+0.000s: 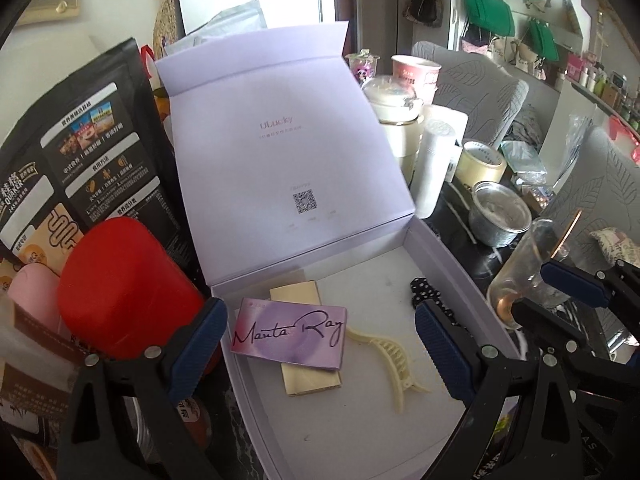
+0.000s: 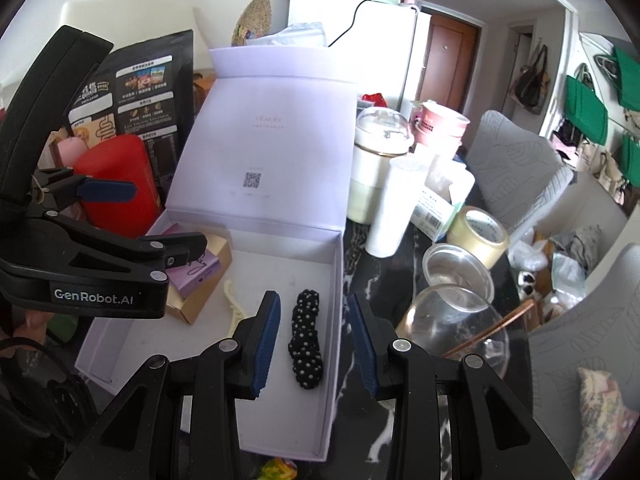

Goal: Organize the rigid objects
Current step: 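Withdraw both grippers from the white box back over the table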

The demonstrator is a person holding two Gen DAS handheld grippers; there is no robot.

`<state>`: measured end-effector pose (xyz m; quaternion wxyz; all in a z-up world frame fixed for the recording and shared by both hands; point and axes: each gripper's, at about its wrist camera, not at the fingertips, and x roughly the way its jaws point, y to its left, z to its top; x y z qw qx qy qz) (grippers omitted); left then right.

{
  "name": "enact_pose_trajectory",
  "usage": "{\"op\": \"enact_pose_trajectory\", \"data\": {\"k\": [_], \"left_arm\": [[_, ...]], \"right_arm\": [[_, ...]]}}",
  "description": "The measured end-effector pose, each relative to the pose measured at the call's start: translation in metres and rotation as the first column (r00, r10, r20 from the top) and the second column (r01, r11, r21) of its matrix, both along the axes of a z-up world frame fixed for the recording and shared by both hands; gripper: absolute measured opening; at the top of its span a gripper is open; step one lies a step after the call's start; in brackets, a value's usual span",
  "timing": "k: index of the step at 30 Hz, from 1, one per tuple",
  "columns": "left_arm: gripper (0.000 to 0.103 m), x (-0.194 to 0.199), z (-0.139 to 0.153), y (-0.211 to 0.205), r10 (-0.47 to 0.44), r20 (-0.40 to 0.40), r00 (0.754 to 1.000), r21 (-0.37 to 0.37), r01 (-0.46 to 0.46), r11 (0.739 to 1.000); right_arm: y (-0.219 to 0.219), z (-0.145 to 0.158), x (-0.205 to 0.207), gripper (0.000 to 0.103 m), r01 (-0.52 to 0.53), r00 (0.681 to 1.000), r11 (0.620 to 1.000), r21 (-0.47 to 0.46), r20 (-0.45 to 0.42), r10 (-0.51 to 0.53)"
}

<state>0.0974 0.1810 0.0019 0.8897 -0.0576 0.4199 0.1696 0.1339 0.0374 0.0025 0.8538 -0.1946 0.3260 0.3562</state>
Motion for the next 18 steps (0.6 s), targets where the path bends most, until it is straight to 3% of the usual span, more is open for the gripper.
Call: {"op": "enact_pose_trajectory", "data": {"k": [18], "left_arm": [[0.096,-0.044,0.061,-0.062,-0.12,0.133,0.984,-0.006,0.122,0.993]], "right_arm": [[-0.069,0.055,-0.05,0.036,0.084,0.992,0.994,0.065,0.09,-0.089]]}}
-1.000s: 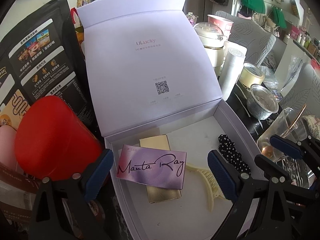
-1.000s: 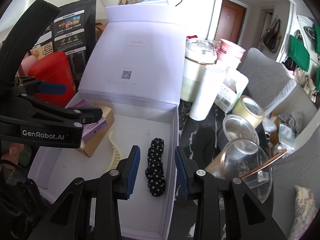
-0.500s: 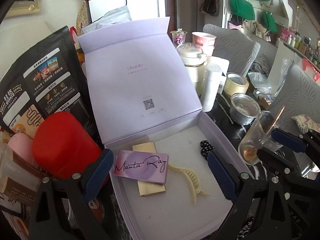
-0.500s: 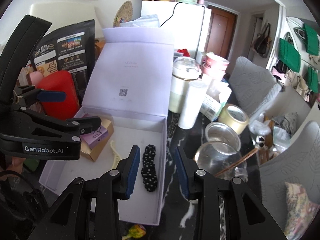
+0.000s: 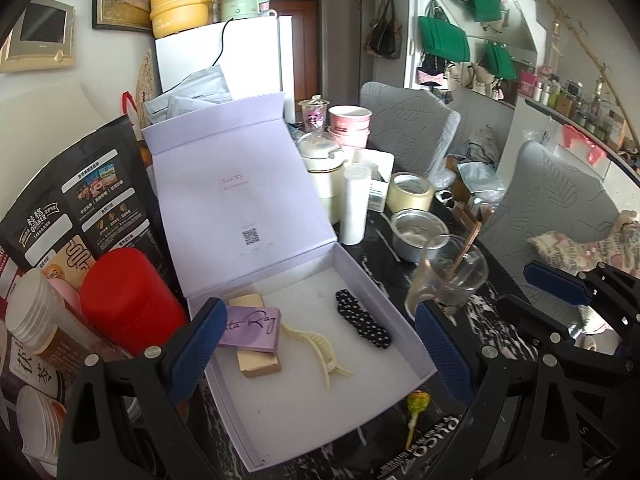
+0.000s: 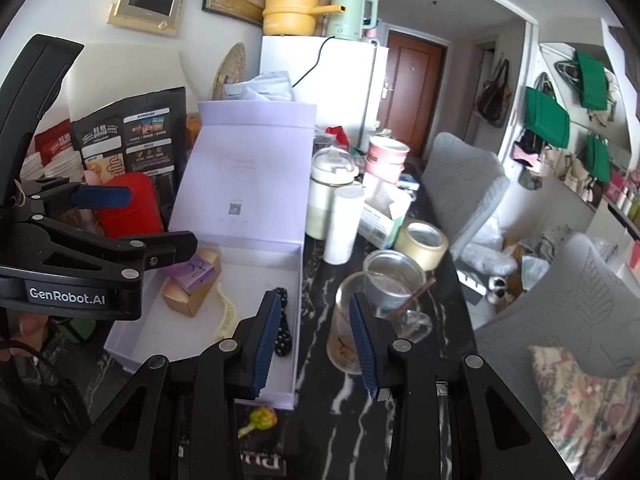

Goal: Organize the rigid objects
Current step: 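Withdraw both grippers from the white box back over the table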

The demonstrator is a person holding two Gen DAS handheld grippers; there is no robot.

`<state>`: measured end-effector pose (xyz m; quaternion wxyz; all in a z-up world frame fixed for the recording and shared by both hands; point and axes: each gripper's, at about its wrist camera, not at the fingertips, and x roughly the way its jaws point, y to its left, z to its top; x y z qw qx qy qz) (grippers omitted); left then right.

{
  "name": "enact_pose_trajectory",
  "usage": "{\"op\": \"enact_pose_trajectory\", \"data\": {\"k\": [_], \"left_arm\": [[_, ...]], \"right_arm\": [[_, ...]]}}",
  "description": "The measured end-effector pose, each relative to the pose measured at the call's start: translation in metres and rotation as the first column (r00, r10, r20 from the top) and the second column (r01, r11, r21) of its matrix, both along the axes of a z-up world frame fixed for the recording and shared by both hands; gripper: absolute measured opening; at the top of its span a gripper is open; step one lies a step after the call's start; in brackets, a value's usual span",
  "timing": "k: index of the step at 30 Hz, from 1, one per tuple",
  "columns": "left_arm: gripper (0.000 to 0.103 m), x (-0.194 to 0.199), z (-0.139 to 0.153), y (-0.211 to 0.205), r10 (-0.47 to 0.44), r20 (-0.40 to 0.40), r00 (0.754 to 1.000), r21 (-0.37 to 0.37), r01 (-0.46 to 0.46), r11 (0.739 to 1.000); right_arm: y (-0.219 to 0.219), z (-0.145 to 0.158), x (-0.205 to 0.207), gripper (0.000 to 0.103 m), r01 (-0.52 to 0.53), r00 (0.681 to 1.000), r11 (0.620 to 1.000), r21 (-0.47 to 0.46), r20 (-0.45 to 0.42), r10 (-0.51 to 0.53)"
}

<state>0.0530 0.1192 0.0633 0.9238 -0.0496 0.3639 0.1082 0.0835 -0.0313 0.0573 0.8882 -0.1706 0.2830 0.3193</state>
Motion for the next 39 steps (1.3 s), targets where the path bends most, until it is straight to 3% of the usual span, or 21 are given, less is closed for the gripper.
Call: {"op": "enact_pose_trajectory", "data": {"k": [19,27,39], "left_arm": [[0.096,-0.042,-0.008,-0.056,-0.11,-0.005,0.994,-0.015,0.11,0.994],[0.096,-0.05,-0.026,-0.067,-0.15,-0.053,0.987,-0.001,0.15,0.989],[0.096,-0.051,-0.071,-0.052,-0.121,-0.147,0.982,-0.016,0.12,0.993]], "right_arm": [[-0.061,0.0,-0.047,0.036,0.067,0.998,0.998,0.012,0.008,-0.067],[-0.067,-0.021,-0.056,0.036,0.089,0.995,0.996,-0.008,-0.036,-0.09],[-0.075,-0.052,-0.068,0.036,0.124,0.986,0.992,-0.022,-0.106,-0.126]]}}
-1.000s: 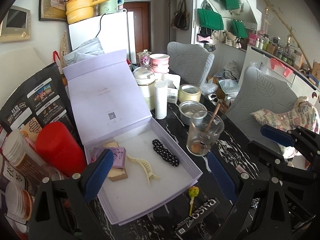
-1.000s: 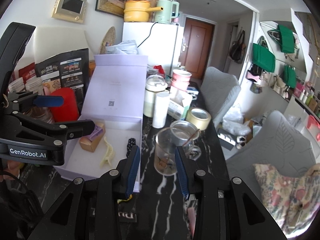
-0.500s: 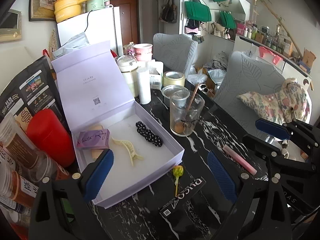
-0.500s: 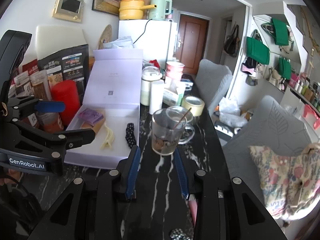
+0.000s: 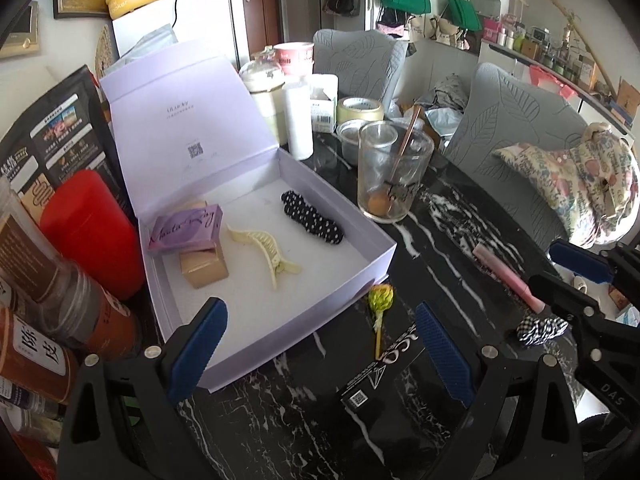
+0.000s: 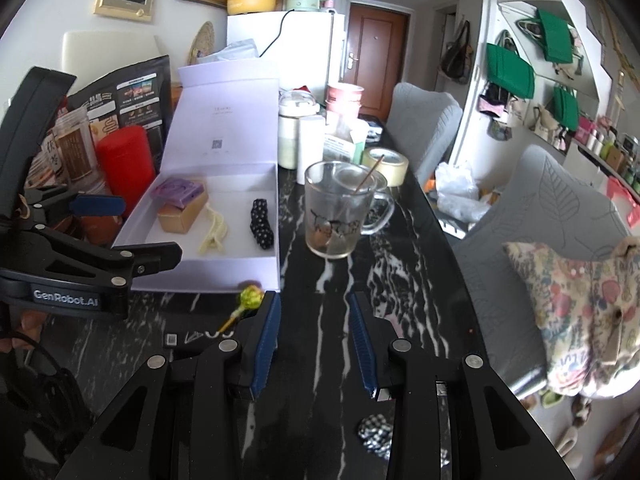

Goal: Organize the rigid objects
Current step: 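Withdraw both grippers from the white box back over the table, then move the right gripper to the gingham scrunchie while the left moves over the black PUCO box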

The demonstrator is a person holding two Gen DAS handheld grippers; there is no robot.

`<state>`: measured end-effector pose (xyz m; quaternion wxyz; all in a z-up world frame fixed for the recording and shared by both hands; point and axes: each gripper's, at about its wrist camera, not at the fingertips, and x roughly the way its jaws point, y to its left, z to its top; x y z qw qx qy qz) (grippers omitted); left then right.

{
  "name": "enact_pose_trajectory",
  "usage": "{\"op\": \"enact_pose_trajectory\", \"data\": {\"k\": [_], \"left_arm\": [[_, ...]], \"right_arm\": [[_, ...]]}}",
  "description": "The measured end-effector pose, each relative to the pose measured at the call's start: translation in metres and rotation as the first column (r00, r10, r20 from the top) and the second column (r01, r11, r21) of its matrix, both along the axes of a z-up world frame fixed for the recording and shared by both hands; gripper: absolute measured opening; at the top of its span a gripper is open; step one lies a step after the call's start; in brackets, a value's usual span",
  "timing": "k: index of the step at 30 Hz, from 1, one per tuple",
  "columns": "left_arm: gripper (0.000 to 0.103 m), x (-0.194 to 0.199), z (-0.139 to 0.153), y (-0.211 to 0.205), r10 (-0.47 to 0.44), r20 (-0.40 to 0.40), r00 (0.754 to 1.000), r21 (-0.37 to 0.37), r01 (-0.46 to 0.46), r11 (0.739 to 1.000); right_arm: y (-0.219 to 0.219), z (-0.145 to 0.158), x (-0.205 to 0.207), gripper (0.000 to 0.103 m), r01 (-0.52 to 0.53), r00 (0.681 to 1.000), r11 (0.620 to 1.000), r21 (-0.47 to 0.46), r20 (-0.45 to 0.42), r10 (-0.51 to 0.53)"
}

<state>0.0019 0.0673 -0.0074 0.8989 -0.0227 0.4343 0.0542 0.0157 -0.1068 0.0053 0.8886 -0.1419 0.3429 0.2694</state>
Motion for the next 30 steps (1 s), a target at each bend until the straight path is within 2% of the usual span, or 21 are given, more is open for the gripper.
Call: {"op": "enact_pose_trajectory", "data": {"k": [9,16,19,23,27,30], "left_arm": [[0.096,0.002,-0.035,0.004,0.011,-0.071,0.997,-0.016,-0.012,1.0],[0.096,0.011,-0.059,0.003,0.053,-0.118,0.992,0.044,-0.048,0.998],[0.096,0.013,-0.062,0.0,0.072,-0.11,0.991,0.116,-0.059,0.992],[0.096,0.015,-0.065,-0.003,0.073,-0.113,0.991,0.149,-0.056,0.987],[0.097,0.013,-0.069,-0.012,0.06,-0.116,0.991,0.214,-0.034,0.976],[0.097,0.009,-0.07,-0.02,0.035,-0.125,0.991,0.207,-0.009,0.978]], "right_arm": [[-0.004,-0.019,-0.006,0.036,0.011,0.999,1.0,0.025,-0.034,-0.01],[-0.005,-0.032,-0.006,0.036,0.011,0.998,0.999,0.032,-0.063,-0.009],[-0.006,-0.034,-0.004,0.036,0.013,0.998,0.999,0.035,-0.066,-0.011],[-0.008,-0.035,-0.002,0.036,0.016,0.998,0.999,0.041,-0.069,-0.013],[-0.009,-0.035,-0.001,0.036,0.013,0.998,0.999,0.049,-0.069,-0.01],[-0.01,-0.035,-0.002,0.036,0.014,0.998,0.999,0.052,-0.067,-0.01]]}}
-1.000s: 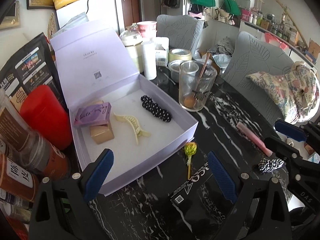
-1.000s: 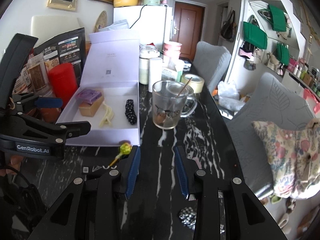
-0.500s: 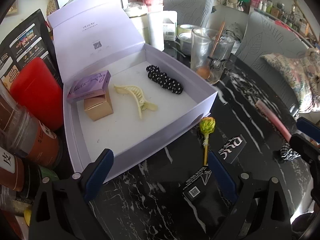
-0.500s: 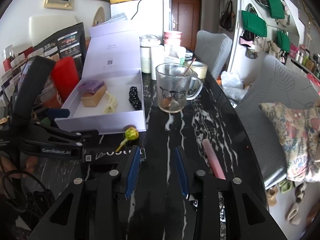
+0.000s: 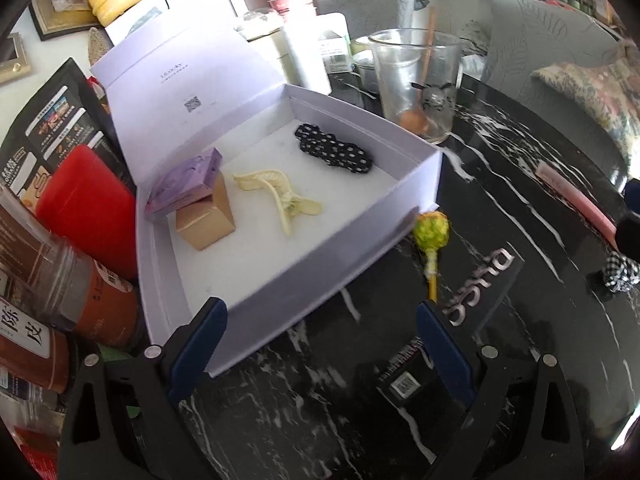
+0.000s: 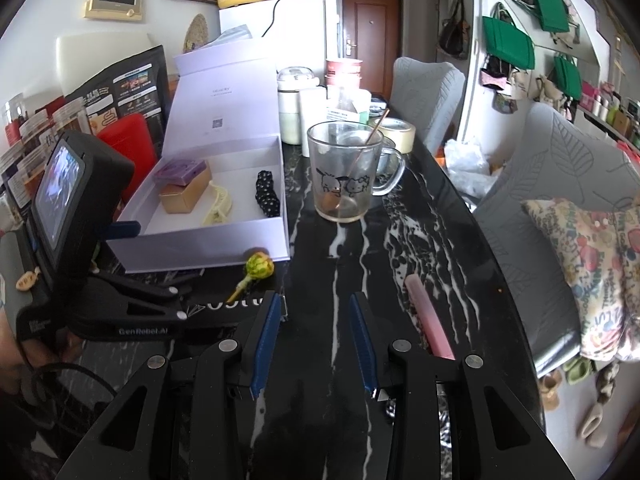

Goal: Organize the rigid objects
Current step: 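Move the right gripper to the gingham scrunchie while the left moves over the black PUCO box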

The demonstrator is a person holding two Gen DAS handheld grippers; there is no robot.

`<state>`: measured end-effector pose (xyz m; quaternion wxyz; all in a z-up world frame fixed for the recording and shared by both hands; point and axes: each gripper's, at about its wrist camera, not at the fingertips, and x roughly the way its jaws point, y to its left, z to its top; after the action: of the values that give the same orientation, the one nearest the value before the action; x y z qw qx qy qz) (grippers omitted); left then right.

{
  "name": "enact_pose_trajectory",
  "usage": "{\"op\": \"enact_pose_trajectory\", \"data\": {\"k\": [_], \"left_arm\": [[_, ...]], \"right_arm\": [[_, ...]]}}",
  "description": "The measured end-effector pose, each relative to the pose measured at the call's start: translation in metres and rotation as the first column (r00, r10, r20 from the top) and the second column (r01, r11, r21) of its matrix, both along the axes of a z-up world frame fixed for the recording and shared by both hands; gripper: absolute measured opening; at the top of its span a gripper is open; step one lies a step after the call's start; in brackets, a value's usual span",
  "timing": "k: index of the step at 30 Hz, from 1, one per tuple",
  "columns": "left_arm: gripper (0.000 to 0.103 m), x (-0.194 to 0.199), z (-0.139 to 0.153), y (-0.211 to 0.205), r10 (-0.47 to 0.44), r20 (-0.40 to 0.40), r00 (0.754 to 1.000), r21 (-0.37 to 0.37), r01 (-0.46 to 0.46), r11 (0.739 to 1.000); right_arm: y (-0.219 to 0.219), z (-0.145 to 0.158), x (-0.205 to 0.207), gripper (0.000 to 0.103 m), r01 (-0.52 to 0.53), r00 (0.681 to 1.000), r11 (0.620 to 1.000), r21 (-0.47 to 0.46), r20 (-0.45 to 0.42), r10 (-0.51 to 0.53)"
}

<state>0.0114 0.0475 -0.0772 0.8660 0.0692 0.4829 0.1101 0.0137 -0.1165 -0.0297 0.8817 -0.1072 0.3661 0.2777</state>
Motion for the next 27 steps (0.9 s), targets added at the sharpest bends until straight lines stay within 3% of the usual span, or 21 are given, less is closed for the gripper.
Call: {"op": "enact_pose_trajectory", "data": {"k": [11,18,25,27], "left_arm": [[0.097,-0.012,-0.013,-0.022,-0.069,-0.051,0.996,-0.13,0.062,0.99],[0.096,-0.014,-0.023,-0.03,-0.114,-0.076,0.991,-0.231,0.094,0.968],[0.095,-0.015,-0.023,-0.038,-0.144,-0.058,0.988,-0.243,0.126,0.962],[0.086,-0.013,-0.025,-0.041,-0.153,-0.065,0.986,-0.242,0.133,0.961]], "right_arm": [[-0.017,-0.001,-0.006,0.036,0.018,1.0,0.999,0.026,-0.006,-0.018],[-0.031,-0.005,-0.008,0.036,0.039,0.999,0.998,0.04,-0.024,-0.038],[-0.043,-0.01,-0.009,0.036,0.065,0.997,0.997,0.046,-0.041,-0.063],[-0.046,-0.011,-0.009,0.036,0.07,0.997,0.996,0.046,-0.045,-0.068]]}}
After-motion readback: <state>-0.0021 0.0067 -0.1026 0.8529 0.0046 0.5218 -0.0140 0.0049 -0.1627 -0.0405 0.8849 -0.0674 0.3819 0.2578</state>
